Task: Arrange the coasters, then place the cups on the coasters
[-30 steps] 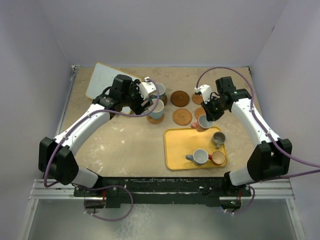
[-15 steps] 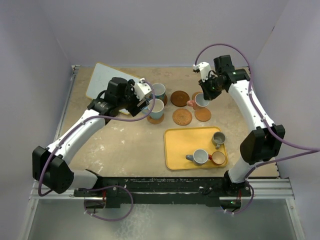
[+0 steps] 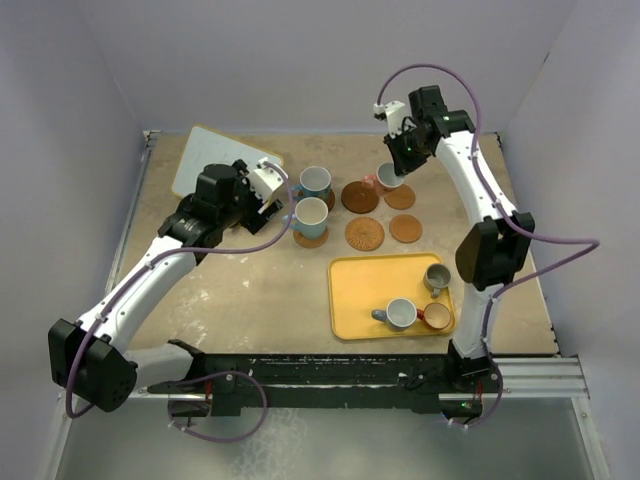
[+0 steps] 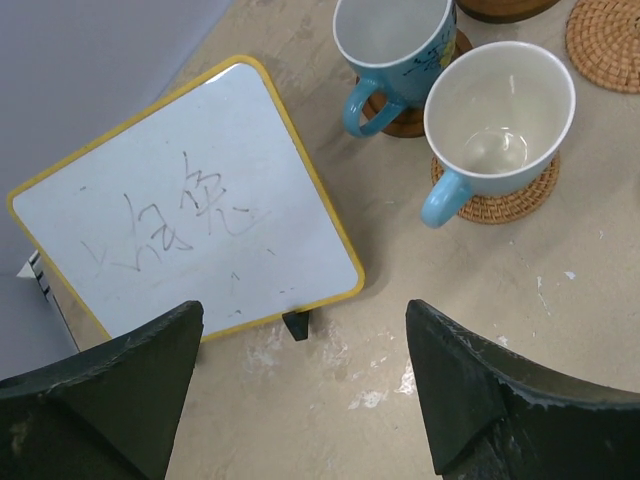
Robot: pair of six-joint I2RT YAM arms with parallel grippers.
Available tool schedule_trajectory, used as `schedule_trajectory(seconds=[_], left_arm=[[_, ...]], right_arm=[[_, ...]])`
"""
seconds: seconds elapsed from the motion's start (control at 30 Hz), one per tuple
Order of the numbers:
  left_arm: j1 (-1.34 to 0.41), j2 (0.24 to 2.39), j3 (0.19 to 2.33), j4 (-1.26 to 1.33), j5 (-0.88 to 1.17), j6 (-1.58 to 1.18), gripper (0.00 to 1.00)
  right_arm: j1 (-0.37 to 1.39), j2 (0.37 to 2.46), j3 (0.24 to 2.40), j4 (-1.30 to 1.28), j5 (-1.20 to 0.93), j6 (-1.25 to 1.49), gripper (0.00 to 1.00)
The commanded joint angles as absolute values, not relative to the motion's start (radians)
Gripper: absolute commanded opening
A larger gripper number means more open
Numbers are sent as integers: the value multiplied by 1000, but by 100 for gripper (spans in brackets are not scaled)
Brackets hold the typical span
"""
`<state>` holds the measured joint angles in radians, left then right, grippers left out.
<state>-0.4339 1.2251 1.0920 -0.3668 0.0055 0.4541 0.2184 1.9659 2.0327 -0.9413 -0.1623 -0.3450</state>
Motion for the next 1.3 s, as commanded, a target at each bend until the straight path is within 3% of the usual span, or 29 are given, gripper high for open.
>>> schedule_trajectory(seconds=[0.0,0.4,1.27], left_arm=[[-410,1179,1046,-302,-8,421,80],[-370,1169,1004,-266,64,369,82],[-366,1153,965,-252,120,376,82]], right_arm=[[239,2012,2185,-961,-141,-300,0],[259,2188,2366,-963,-78,-274,0],[314,2363,2456,-917,-37,-296,0]])
